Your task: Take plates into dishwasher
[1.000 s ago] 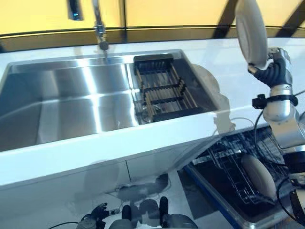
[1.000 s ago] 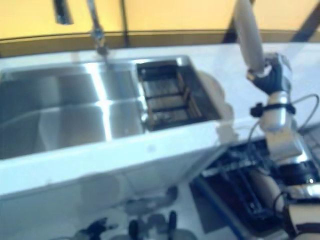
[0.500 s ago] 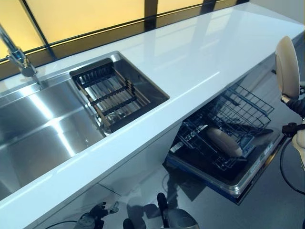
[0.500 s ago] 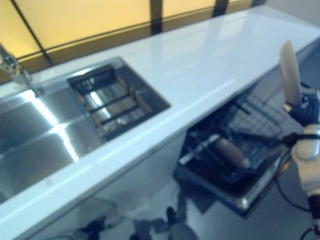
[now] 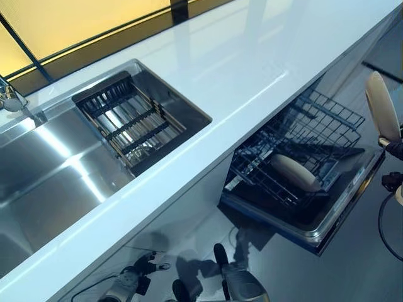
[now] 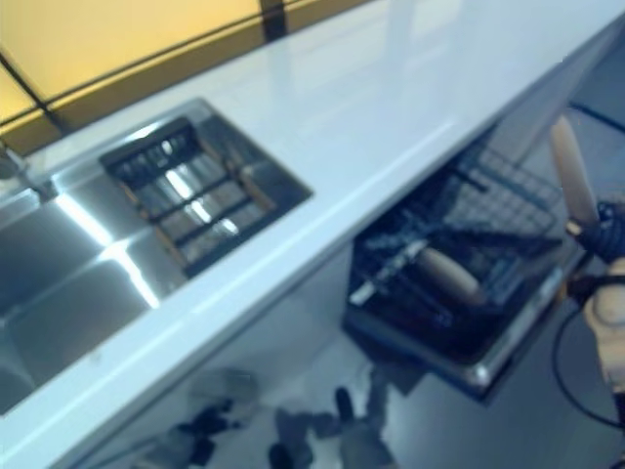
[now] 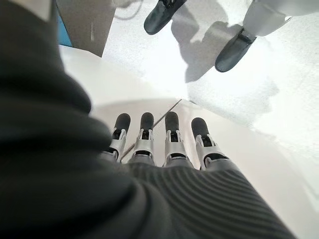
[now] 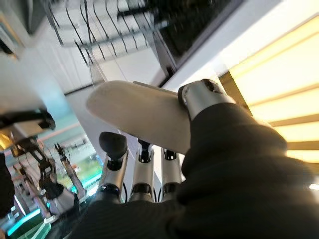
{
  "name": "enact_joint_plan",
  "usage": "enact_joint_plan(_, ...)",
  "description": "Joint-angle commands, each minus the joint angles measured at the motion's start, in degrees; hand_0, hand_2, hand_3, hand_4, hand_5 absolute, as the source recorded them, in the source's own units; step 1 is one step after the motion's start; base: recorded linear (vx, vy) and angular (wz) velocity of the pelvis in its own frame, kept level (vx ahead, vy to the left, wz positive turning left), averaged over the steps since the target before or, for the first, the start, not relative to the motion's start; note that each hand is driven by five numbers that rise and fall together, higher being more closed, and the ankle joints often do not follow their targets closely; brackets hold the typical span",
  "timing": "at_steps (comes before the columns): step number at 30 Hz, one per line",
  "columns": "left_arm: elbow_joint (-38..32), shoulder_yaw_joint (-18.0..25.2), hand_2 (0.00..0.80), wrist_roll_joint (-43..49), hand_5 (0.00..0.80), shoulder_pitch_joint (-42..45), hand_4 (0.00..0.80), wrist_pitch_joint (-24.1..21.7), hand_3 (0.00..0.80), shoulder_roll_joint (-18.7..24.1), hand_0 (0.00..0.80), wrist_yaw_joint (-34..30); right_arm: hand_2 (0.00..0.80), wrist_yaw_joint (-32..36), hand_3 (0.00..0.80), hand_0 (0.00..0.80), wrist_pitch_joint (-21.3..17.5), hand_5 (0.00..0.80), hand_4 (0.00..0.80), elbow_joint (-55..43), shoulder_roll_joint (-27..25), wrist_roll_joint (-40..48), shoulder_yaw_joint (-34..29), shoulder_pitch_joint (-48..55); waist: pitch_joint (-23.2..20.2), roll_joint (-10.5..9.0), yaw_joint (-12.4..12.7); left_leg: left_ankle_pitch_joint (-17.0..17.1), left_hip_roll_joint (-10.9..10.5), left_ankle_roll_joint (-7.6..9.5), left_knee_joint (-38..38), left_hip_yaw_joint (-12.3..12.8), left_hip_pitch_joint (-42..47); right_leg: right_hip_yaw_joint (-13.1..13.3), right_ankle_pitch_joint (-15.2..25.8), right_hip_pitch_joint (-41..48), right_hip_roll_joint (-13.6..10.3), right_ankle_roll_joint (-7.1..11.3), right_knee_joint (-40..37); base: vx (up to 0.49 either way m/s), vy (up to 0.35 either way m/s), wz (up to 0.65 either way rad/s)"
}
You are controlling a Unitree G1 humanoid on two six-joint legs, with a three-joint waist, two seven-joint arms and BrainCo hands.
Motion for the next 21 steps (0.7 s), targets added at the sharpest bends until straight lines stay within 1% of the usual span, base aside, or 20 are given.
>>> enact_joint_plan(1,0.7,0.4,0.000,0.8,0.000,-2.2,0.000,-1.2,0.000,1.3,0.000,0.6,0.800,0.2,0.800,0.800,-0.5,0.800,0.800,2.8,-2.7,-3.1,1.5,-9.0,2.2,-1.88,1.0,-0.3,-0.8,2.39,2.0,-5.0,-3.4,-0.9,-4.9,0.8,2.5,0.98,3.9,-0.017,-0.039,0.01)
enact_joint_plan(7,0.6,0.4,0.000,0.1,0.000,-3.1,0.000,-1.9,0.000,1.1,0.000,0.6,0.800,2.6,0.800,0.800,0.3,0.800,0.800,5.1,-3.2,-4.5,5.3,-12.3,4.0,-0.34,1.1,-0.1,-0.8,1.44,2.6,-5.2,-4.8,-1.8,-5.3,-0.4,1.9,0.53,4.1,-0.011,-0.028,0.01)
enact_joint_plan(9,0.5,0.3,0.000,-0.3,0.000,-3.5,0.000,-2.0,0.000,1.1,0.000,0.5,0.800,3.5,0.800,0.800,1.3,0.800,0.800,5.8,-3.4,-5.1,6.3,-13.4,4.6,0.22,1.1,0.0,-0.8,1.24,2.6,-5.3,-5.0,-2.2,-5.4,-0.8,1.8,0.45,4.2,-0.007,-0.031,0.02)
enact_joint_plan(14,0.6,0.2,0.000,-0.8,0.000,-3.7,0.000,-2.7,0.000,1.1,0.000,0.3,0.800,3.6,0.800,0.800,1.7,0.800,0.800,10.3,-4.2,-5.7,10.0,-17.1,5.6,1.40,1.4,0.1,-0.9,0.68,2.6,-5.4,-5.7,-2.9,-5.4,-1.7,1.5,0.26,4.2,-0.011,-0.031,0.05)
enact_joint_plan(18,1.0,0.8,0.000,-1.4,0.000,-3.2,0.000,-3.5,0.000,1.6,0.000,0.3,0.800,3.4,0.800,0.800,1.3,0.800,0.800,13.8,-4.1,-5.2,11.8,-18.1,5.6,1.78,1.5,0.6,-0.7,0.33,2.1,-4.8,-5.9,-3.4,-5.4,-2.1,1.6,0.31,3.9,-0.001,-0.059,0.06)
enact_joint_plan(21,0.7,1.1,0.000,-1.2,0.000,-2.7,0.000,-3.8,0.000,2.3,0.000,0.1,0.800,2.9,0.800,0.800,0.9,0.800,0.800,16.2,-4.4,-4.5,11.9,-18.5,5.9,2.16,1.7,1.4,-0.1,-0.12,1.2,-4.4,-6.1,-4.0,-5.5,-2.3,1.7,0.34,3.9,-0.028,-0.066,-0.12)
